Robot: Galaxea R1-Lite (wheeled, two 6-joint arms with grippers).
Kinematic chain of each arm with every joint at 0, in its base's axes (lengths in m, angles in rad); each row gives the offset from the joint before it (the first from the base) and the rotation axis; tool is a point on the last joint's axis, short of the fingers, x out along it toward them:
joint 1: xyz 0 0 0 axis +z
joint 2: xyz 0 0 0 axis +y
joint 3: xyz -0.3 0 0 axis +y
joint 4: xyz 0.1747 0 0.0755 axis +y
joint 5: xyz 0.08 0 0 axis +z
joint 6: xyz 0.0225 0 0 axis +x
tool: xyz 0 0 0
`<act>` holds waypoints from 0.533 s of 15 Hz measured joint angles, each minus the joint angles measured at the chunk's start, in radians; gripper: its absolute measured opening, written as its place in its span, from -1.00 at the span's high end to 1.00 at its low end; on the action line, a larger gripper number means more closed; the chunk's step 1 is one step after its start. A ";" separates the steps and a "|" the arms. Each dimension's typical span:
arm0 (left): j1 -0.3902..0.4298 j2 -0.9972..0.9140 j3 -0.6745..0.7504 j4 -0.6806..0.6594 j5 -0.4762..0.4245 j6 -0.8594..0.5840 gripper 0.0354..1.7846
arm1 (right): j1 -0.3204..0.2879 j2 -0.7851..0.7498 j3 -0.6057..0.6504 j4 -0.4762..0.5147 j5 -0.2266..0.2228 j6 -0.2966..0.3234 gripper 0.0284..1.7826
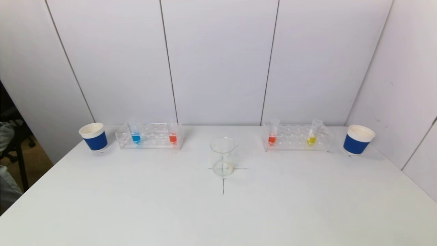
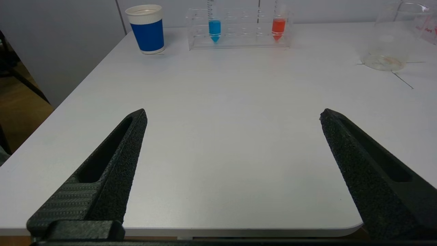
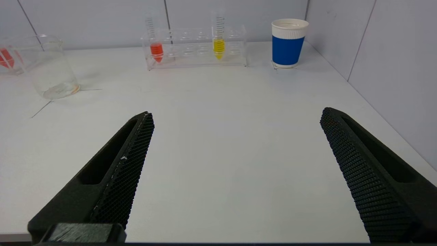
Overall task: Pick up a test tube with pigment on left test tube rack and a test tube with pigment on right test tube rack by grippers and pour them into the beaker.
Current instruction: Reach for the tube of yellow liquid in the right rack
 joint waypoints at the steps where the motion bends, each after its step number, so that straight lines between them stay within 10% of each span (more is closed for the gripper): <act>1: 0.000 0.000 0.000 0.000 0.000 0.000 -0.99 | 0.000 0.000 0.000 0.000 0.000 0.000 -0.99; 8: 0.000 0.000 0.000 0.000 0.000 0.000 -0.99 | 0.000 0.000 0.000 0.000 0.000 0.000 -0.99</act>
